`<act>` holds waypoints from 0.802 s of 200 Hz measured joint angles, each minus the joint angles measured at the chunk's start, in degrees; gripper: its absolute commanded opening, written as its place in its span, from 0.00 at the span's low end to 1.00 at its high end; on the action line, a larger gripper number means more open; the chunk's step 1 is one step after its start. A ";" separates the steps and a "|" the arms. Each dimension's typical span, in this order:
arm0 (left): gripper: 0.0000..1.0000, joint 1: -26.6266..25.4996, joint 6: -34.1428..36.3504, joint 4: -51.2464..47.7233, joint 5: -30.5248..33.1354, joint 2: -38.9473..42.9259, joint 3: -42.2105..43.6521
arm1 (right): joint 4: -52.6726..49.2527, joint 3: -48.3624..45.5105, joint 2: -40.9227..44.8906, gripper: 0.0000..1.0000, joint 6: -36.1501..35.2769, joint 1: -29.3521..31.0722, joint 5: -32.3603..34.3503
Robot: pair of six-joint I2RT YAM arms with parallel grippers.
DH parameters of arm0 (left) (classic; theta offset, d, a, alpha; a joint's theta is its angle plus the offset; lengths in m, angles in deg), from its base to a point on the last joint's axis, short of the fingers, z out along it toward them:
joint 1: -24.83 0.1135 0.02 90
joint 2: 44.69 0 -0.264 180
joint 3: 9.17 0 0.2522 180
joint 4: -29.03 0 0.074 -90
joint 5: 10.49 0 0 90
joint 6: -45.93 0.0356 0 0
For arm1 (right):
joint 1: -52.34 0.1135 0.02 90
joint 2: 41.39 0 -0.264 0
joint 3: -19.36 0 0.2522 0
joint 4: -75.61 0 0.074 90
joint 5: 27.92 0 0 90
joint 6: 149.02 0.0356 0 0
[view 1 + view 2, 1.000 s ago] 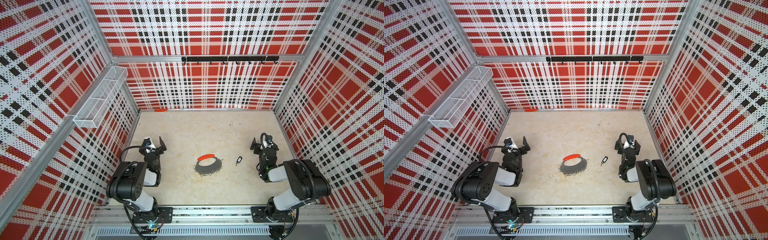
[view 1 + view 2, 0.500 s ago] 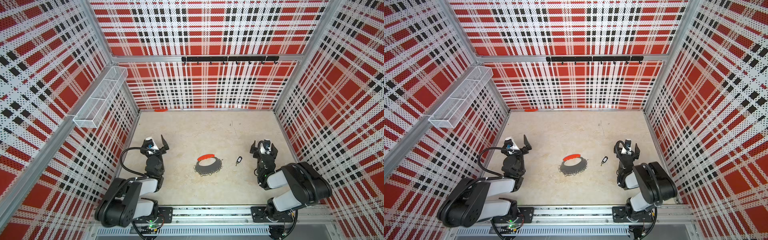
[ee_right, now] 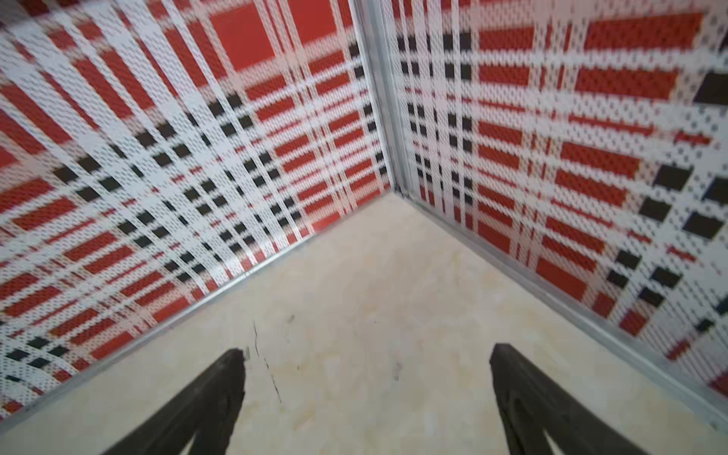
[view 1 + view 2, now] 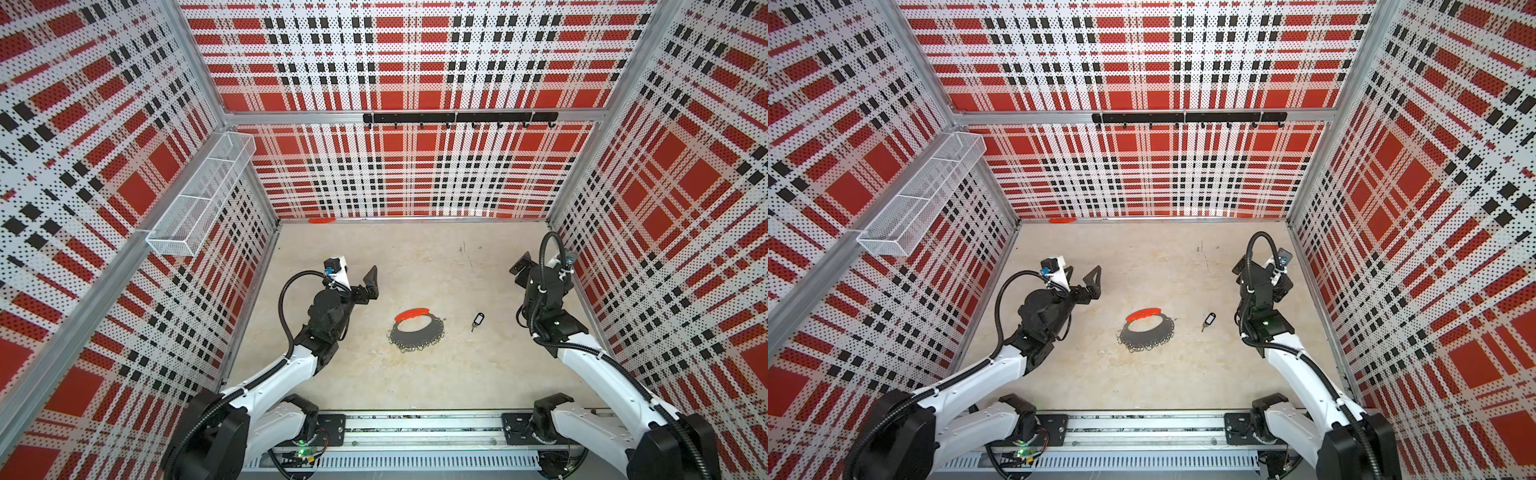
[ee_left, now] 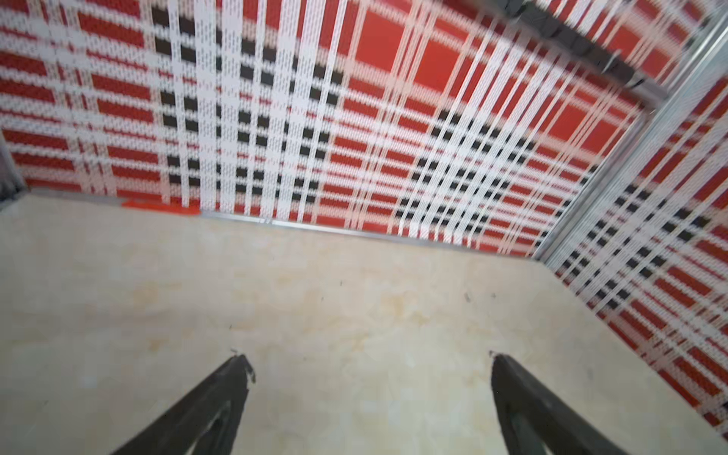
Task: Put the keys on the keyring
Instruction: 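Move the right gripper over the silver keyring disc while the left arm rises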
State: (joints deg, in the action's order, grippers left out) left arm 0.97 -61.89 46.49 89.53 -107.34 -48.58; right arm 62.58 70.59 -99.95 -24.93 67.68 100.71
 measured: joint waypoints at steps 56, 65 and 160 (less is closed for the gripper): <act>0.98 4.85 -9.38 -11.54 7.04 1.68 -1.07 | -7.17 -5.55 -1.22 0.91 16.00 5.70 -13.73; 0.98 5.05 -10.45 -12.31 7.63 2.47 -0.85 | -7.82 -5.49 -2.49 0.86 18.29 8.31 -15.58; 0.98 5.05 -25.27 -5.73 16.44 11.91 16.81 | -1.33 -5.55 -17.16 0.65 38.66 21.86 -30.88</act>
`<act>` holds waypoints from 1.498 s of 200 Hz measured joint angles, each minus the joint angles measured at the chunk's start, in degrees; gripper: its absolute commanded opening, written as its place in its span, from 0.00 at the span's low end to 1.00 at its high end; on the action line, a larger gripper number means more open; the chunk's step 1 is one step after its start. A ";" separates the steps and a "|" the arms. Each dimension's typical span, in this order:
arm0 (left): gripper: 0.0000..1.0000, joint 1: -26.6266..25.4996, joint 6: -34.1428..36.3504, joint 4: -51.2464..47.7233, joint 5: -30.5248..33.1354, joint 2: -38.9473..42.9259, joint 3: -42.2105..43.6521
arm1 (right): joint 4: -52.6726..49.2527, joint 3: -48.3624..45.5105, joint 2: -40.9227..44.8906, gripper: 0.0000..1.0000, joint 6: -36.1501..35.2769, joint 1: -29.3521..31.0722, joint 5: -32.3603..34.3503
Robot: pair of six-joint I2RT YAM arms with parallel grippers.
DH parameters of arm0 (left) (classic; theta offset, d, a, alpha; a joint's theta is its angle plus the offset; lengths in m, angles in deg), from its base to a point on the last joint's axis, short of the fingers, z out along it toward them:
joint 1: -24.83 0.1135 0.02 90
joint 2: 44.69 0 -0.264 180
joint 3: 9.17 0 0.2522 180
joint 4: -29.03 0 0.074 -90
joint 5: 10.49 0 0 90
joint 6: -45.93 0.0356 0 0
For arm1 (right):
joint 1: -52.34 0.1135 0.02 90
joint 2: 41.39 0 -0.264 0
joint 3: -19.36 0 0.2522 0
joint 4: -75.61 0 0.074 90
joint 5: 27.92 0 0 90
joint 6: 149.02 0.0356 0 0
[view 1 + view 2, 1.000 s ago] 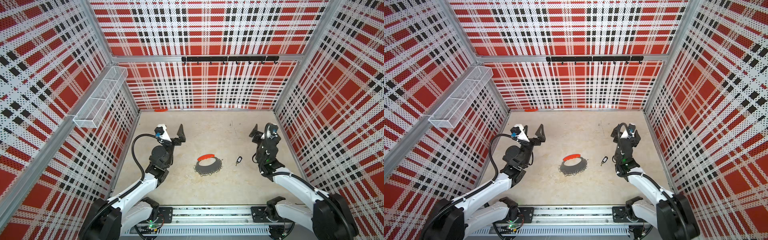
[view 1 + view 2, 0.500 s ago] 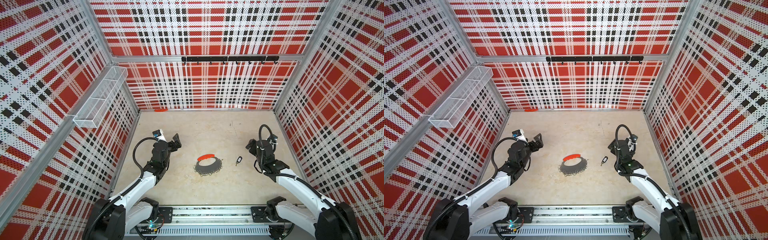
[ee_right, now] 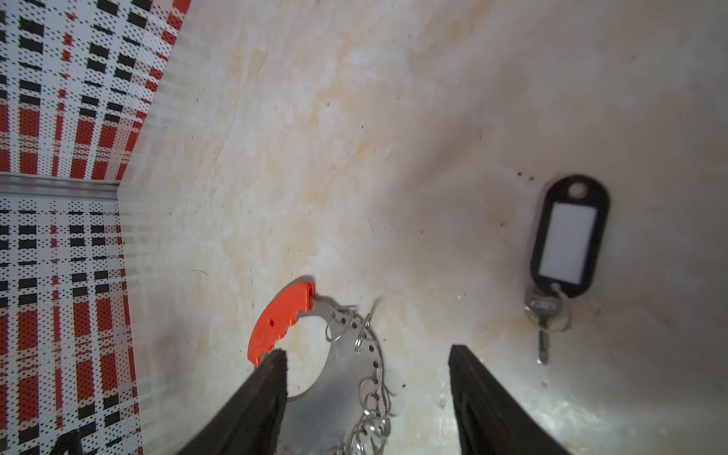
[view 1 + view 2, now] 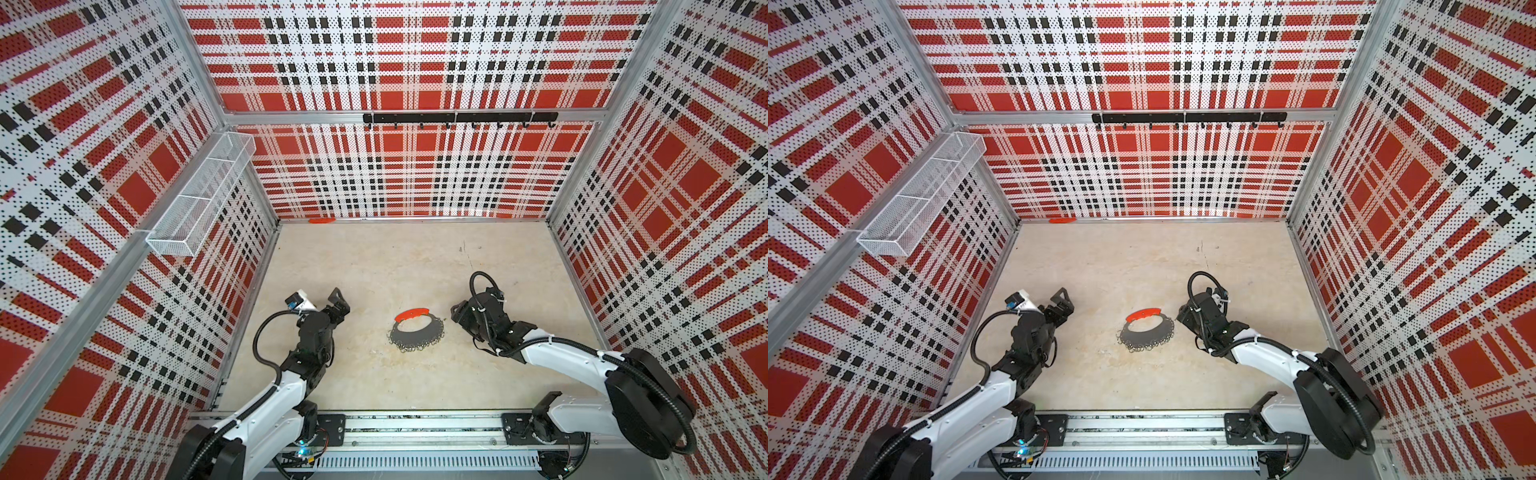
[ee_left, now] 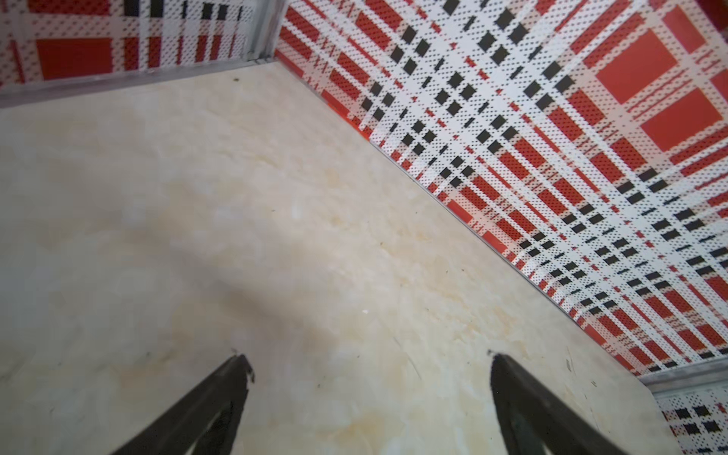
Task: Put the keys on the keyring
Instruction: 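Move the right gripper over the silver keyring disc while the left arm rises, then close the right gripper on the edge of the silver keyring disc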
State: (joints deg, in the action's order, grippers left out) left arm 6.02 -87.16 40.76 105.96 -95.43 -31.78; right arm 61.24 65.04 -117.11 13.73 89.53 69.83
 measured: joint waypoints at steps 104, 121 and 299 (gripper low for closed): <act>0.99 -0.02 -1.66 6.69 -0.11 -2.05 1.03 | 5.92 1.81 -9.35 0.51 8.37 0.59 -5.73; 0.99 -0.02 -1.70 6.67 -0.11 -2.14 1.03 | 6.34 1.92 -10.25 0.50 9.09 0.59 -6.21; 1.00 -0.02 -2.14 7.54 -0.09 -1.75 1.03 | 5.66 4.92 -12.70 0.32 10.82 0.59 -6.05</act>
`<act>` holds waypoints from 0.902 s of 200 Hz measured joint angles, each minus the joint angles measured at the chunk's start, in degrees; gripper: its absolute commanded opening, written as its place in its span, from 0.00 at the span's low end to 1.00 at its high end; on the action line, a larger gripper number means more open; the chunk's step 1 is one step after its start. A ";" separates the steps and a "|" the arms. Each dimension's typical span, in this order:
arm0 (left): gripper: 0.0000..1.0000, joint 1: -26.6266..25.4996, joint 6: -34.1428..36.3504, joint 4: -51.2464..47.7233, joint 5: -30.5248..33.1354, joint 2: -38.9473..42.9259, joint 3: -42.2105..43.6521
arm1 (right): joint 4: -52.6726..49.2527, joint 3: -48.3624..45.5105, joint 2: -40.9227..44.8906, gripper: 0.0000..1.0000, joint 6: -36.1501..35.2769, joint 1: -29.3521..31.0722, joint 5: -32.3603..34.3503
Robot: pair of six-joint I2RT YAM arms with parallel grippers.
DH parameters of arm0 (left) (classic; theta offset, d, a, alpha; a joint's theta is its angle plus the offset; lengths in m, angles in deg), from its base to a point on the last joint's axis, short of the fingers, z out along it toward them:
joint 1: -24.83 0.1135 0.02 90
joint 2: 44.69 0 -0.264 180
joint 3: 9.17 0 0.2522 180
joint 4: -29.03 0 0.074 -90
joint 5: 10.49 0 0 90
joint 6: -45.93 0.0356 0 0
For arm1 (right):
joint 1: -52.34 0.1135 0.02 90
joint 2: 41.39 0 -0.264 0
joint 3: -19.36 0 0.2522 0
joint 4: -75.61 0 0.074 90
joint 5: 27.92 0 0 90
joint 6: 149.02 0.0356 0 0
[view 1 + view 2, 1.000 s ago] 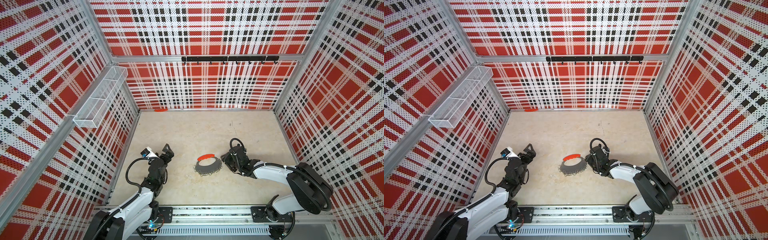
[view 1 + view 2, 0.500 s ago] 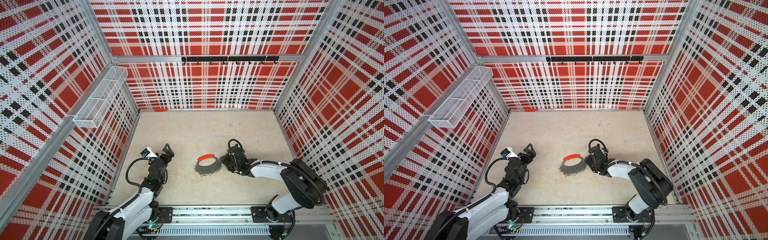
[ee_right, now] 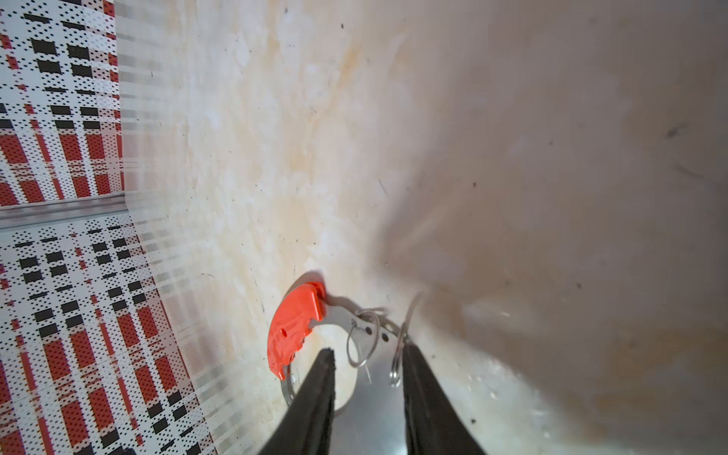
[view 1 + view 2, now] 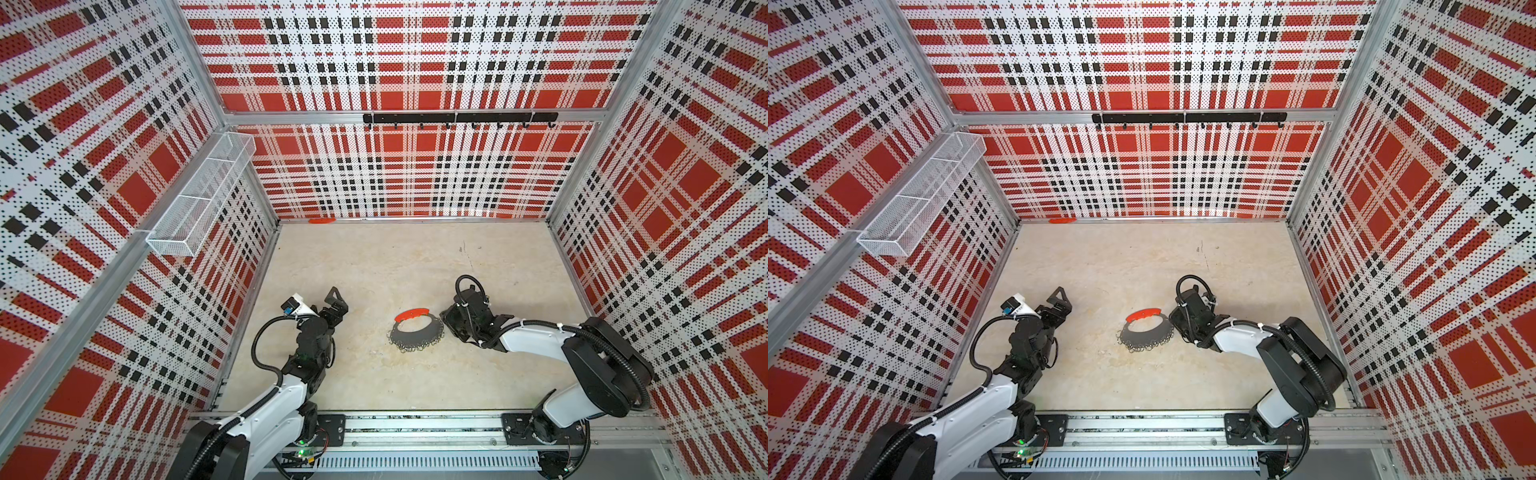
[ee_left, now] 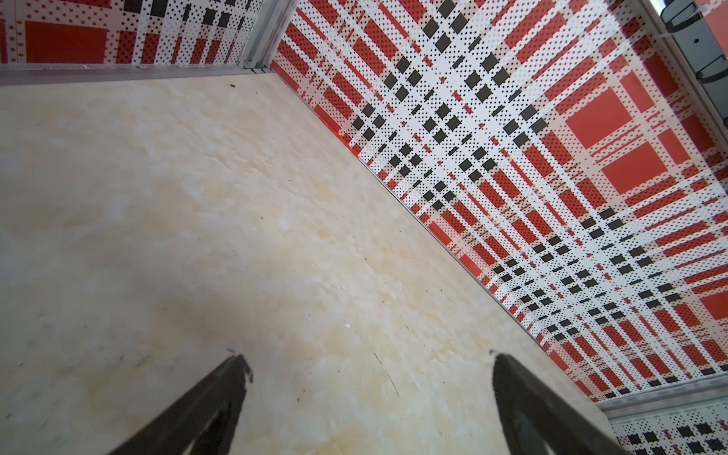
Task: Put the keys on the keyring
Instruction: 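Close the right gripper on the edge of the silver keyring disc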
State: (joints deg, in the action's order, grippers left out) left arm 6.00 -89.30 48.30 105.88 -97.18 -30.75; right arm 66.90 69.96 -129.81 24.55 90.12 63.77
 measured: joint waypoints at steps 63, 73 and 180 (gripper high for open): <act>1.00 0.00 -0.11 0.02 -0.02 0.20 0.00 | -1.09 0.13 -0.28 0.27 0.28 0.00 0.48; 1.00 0.00 -0.20 0.02 -0.02 0.26 0.00 | -1.16 0.13 -0.28 0.26 0.33 0.00 0.50; 1.00 0.00 -0.79 0.07 0.00 0.61 0.00 | -1.66 0.13 -1.38 0.19 0.42 0.00 0.50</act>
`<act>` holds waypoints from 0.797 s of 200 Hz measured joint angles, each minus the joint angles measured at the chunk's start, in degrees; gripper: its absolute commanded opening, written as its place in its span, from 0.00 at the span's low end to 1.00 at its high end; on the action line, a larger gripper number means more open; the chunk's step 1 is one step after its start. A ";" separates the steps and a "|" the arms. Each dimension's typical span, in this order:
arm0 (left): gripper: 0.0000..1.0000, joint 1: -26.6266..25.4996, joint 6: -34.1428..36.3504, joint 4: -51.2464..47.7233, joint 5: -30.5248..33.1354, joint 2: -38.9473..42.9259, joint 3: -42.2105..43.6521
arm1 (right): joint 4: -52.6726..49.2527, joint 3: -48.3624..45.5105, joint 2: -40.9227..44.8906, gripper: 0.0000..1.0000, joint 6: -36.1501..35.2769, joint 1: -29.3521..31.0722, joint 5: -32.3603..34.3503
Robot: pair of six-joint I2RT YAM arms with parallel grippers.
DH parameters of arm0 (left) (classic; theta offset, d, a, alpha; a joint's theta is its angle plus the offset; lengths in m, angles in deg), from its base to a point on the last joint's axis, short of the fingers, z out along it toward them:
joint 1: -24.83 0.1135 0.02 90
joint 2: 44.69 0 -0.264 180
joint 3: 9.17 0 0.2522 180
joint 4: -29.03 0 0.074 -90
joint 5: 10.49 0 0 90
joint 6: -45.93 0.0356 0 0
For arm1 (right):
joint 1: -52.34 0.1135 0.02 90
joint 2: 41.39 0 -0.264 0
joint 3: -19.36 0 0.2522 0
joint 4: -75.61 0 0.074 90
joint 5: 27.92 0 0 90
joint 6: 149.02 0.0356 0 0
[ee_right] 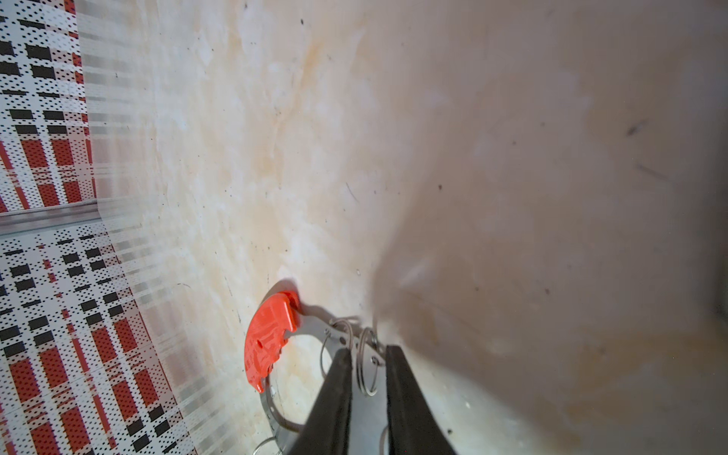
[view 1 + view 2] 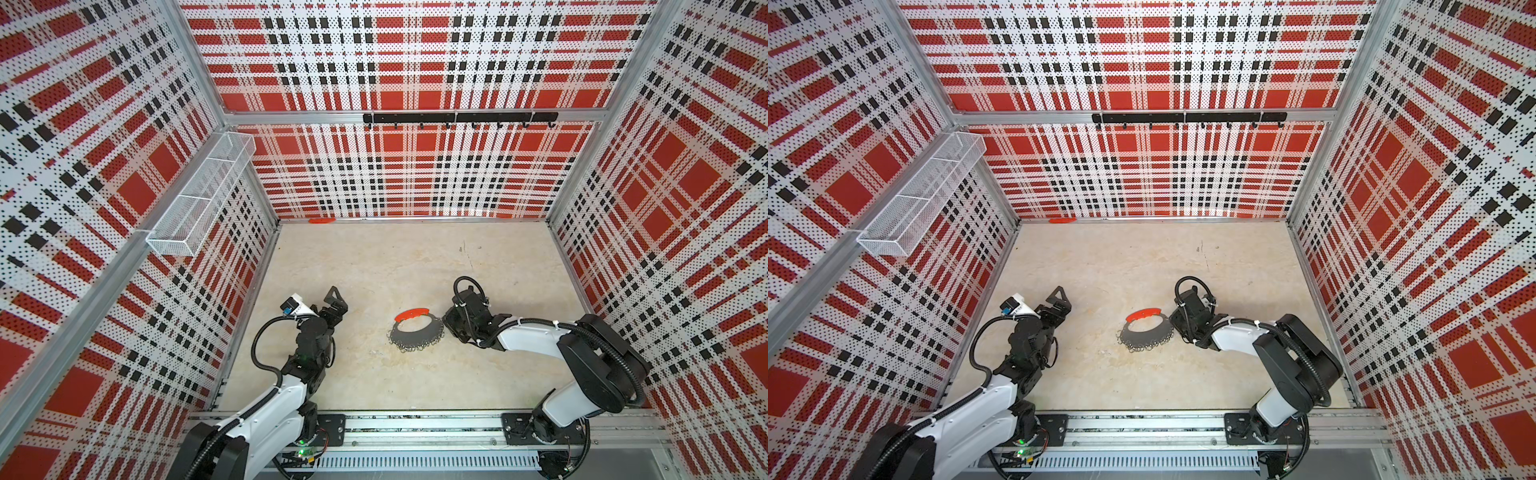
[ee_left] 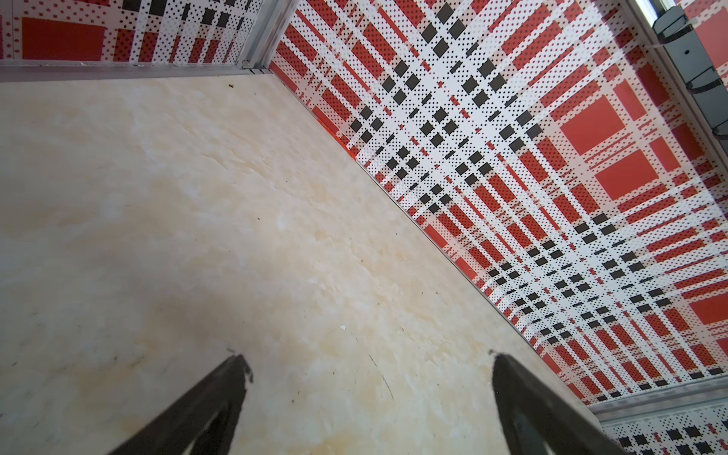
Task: Put the keys on the keyring
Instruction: 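Close the right gripper on the edge of the silver keyring disc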
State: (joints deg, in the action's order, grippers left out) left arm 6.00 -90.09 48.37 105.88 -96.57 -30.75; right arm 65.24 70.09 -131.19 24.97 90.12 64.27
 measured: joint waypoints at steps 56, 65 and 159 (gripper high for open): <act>0.99 0.00 -0.02 0.26 0.00 0.20 0.00 | -0.07 0.00 -0.74 0.16 -0.09 0.00 0.00; 0.99 0.00 -0.02 0.35 0.02 0.20 0.00 | -0.07 0.00 -0.98 0.15 -0.11 0.00 0.00; 0.99 0.00 0.02 1.77 0.04 -1.20 0.00 | -4.85 3.89 -0.44 0.00 -3.56 0.07 1.90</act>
State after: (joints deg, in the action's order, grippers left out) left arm 6.00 -90.07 50.14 105.92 -97.77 -30.75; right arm 60.39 73.98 -131.62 21.41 90.19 66.18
